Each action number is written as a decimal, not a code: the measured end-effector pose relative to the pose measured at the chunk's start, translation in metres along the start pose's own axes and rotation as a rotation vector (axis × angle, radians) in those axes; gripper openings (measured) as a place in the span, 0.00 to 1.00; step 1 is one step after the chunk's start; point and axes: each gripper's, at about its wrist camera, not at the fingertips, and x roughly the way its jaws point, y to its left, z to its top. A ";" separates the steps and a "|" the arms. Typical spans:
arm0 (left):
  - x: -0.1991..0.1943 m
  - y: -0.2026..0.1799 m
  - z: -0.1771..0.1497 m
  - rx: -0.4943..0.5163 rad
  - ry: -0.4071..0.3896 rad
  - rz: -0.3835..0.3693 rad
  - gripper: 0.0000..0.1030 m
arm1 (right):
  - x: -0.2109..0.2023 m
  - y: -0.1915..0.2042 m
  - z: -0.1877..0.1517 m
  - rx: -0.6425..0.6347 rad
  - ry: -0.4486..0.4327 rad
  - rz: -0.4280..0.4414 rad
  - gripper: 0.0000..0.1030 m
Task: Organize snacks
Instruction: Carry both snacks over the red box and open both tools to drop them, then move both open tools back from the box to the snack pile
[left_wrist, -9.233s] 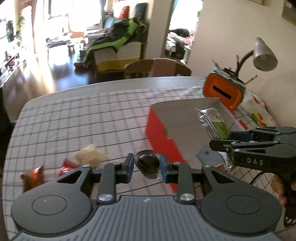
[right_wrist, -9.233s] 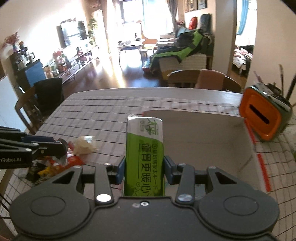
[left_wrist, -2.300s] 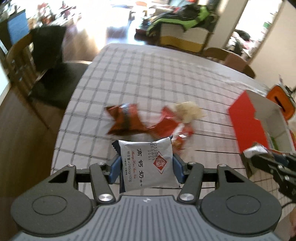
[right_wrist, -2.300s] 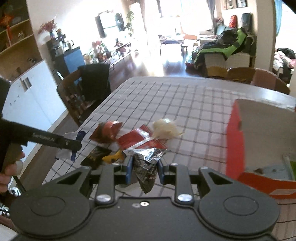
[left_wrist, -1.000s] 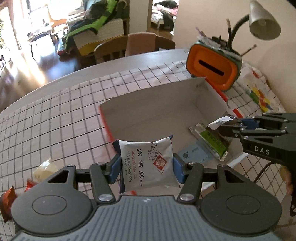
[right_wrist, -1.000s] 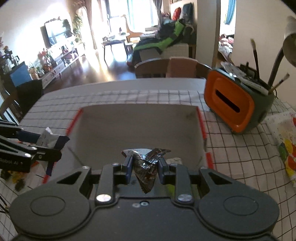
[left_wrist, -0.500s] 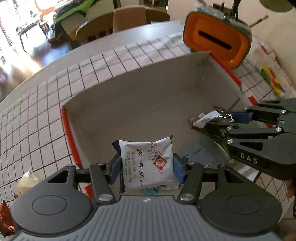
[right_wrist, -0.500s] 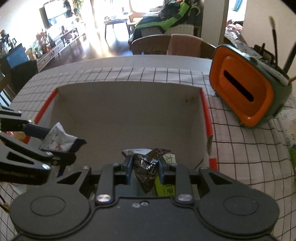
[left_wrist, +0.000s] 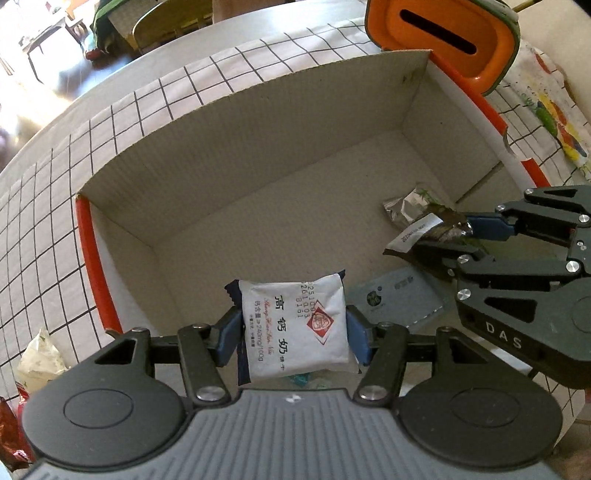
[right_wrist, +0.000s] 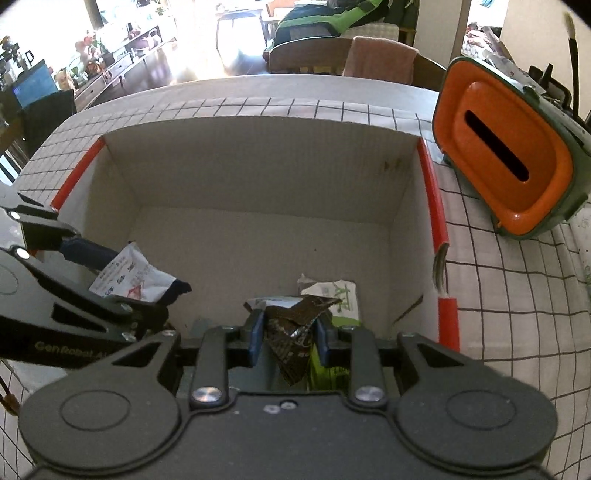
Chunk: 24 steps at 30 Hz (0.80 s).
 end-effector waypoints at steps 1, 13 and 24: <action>0.000 0.000 -0.001 -0.001 -0.003 -0.002 0.59 | 0.000 0.000 0.000 0.002 0.002 -0.001 0.27; -0.037 0.002 -0.024 0.000 -0.114 -0.009 0.60 | -0.026 0.000 -0.006 0.020 -0.021 0.034 0.27; -0.082 0.011 -0.043 -0.021 -0.234 -0.042 0.61 | -0.076 0.019 -0.007 0.017 -0.126 0.070 0.28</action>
